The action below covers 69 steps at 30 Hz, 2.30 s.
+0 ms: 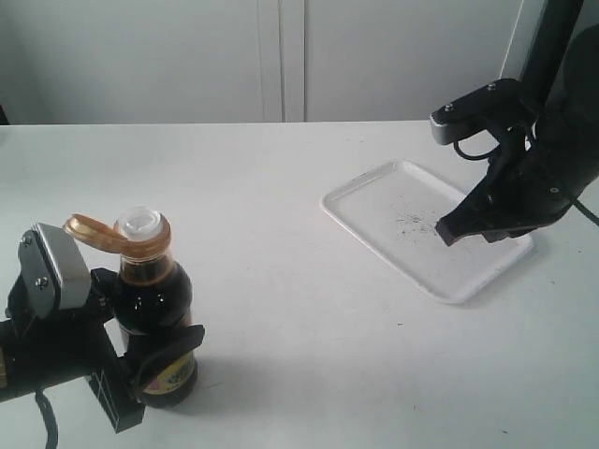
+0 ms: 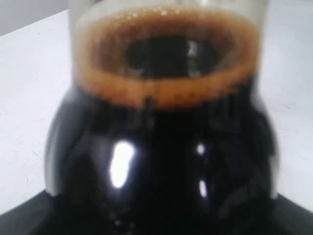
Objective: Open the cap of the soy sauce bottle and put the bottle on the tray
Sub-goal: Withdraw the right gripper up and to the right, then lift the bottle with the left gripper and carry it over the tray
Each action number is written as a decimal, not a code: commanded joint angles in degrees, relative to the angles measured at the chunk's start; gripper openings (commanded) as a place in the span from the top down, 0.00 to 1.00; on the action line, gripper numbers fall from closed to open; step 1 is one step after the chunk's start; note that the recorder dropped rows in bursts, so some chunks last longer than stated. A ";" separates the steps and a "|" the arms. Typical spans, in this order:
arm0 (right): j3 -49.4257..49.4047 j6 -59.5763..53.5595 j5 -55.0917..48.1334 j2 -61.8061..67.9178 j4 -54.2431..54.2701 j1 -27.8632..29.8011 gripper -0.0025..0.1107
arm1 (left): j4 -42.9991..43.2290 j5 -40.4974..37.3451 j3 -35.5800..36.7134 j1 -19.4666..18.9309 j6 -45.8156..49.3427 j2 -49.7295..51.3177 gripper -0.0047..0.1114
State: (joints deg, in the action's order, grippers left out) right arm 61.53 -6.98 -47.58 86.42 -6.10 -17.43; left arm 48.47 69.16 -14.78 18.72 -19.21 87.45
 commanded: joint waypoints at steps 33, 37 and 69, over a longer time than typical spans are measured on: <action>0.55 0.33 9.99 -0.62 -0.59 9.09 0.98 | -8.82 0.81 -12.11 0.37 -9.59 -8.96 0.96; 0.55 0.33 11.29 -0.62 -0.35 12.62 0.98 | -8.98 0.81 -14.90 1.28 -10.64 -6.83 0.96; -0.94 1.17 18.90 3.38 1.65 21.48 0.98 | -14.90 -10.99 -53.11 21.42 -10.91 20.52 0.96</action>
State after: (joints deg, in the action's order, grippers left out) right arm 60.79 -6.24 -29.56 88.89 -4.80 2.71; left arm 35.75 54.75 -63.57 39.39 -29.45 107.00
